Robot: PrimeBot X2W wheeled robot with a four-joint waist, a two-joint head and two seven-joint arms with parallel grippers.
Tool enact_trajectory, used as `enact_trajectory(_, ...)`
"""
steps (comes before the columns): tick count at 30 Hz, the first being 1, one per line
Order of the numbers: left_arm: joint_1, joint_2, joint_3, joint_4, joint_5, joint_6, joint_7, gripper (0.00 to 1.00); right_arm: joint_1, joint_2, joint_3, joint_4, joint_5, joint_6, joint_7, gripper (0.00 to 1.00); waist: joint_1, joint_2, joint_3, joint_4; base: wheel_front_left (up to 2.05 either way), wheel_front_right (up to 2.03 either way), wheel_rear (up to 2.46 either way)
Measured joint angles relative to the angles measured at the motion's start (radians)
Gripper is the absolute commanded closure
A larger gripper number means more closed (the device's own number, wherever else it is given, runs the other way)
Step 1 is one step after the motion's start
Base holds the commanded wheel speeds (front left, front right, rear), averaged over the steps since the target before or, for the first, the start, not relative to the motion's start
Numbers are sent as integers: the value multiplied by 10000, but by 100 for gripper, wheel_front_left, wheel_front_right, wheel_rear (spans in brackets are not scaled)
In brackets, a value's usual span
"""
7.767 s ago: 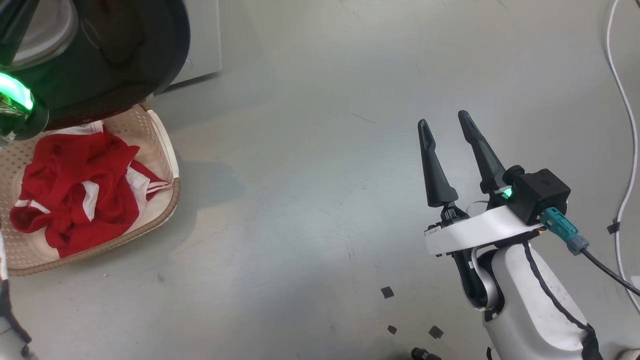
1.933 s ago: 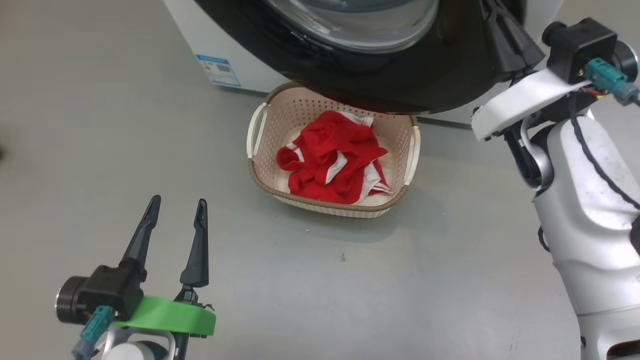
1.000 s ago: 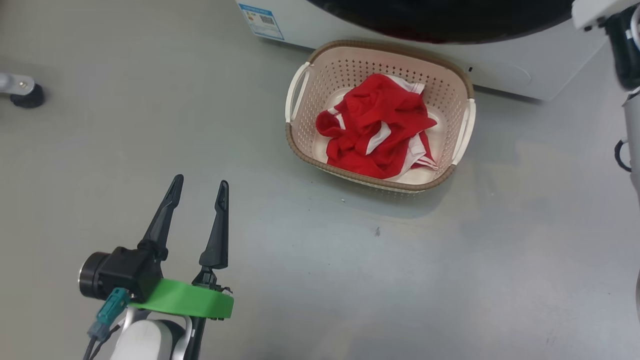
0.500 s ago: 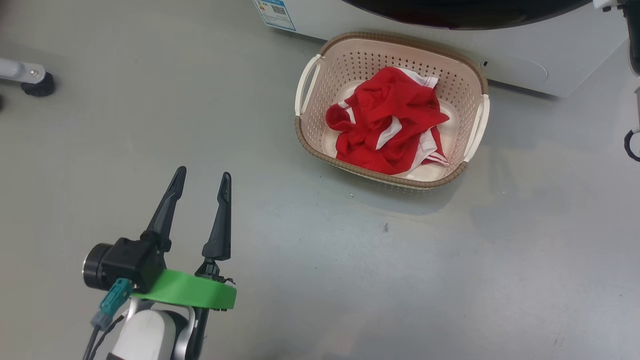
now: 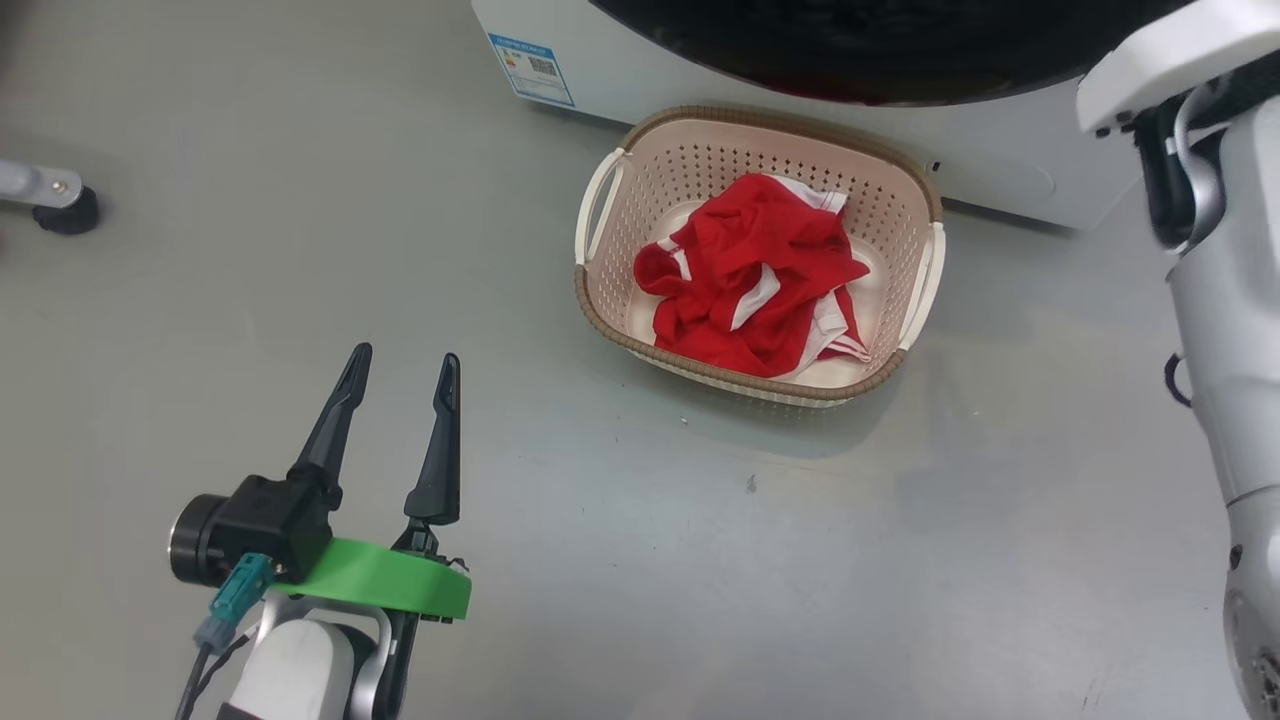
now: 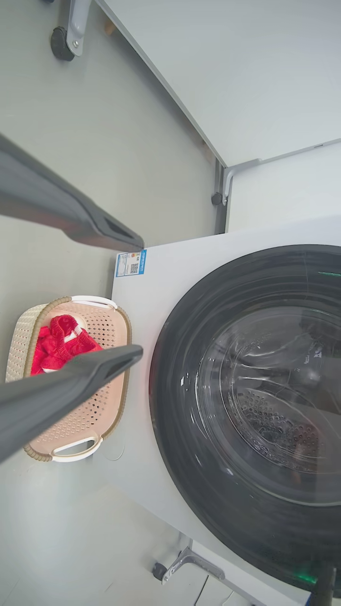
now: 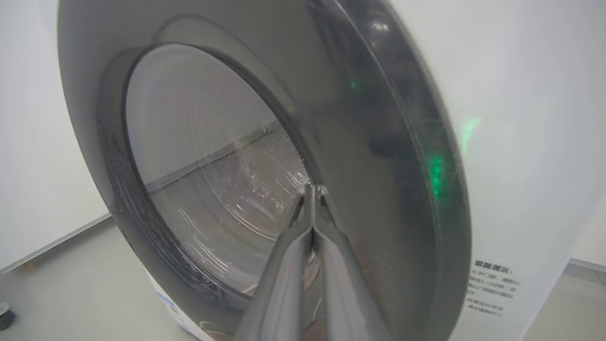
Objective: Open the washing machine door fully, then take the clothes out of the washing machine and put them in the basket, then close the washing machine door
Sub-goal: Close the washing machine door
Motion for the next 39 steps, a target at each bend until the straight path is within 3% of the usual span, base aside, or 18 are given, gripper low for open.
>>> enact_trajectory(3, 0, 0, 40, 61, 27, 4, 0, 0, 397, 238, -8, 48, 109, 25, -4, 100, 0, 0, -199, -100, 0, 0, 0)
enact_trajectory(4, 0, 2, 58, 71, 56, 4, -2, 0, 532, 313, -4, 58, 111, 27, -27, 85, 0, 0, -267, -140, 0, 0, 0)
enact_trajectory(5, 0, 8, 61, 104, 90, 4, -2, 0, 687, 372, -4, 63, 113, 33, -33, 77, 0, 0, -341, -184, 0, 0, 0)
enact_trajectory(6, 0, 8, 58, 128, 92, 4, -2, 0, 849, 414, -21, 75, 138, 69, -33, 38, 0, 0, -417, -227, 0, 0, 0)
enact_trajectory(8, 1, 21, 59, 167, 102, 4, -2, 0, 1201, 495, -67, 88, 253, 67, -35, 0, 0, 0, -574, -319, 0, 0, 0)
enact_trajectory(21, 32, 393, 456, 184, 134, 178, -4, 0, 3115, 1124, -211, -1133, 360, 52, -88, 0, 0, 0, -1389, -1310, 0, 0, 0)
enact_trajectory(39, 890, 545, 560, 282, 125, 303, 102, 0, 6774, 1396, -407, -2884, 73, -562, -86, 0, 0, 0, -2433, -2776, 0, 0, 0)
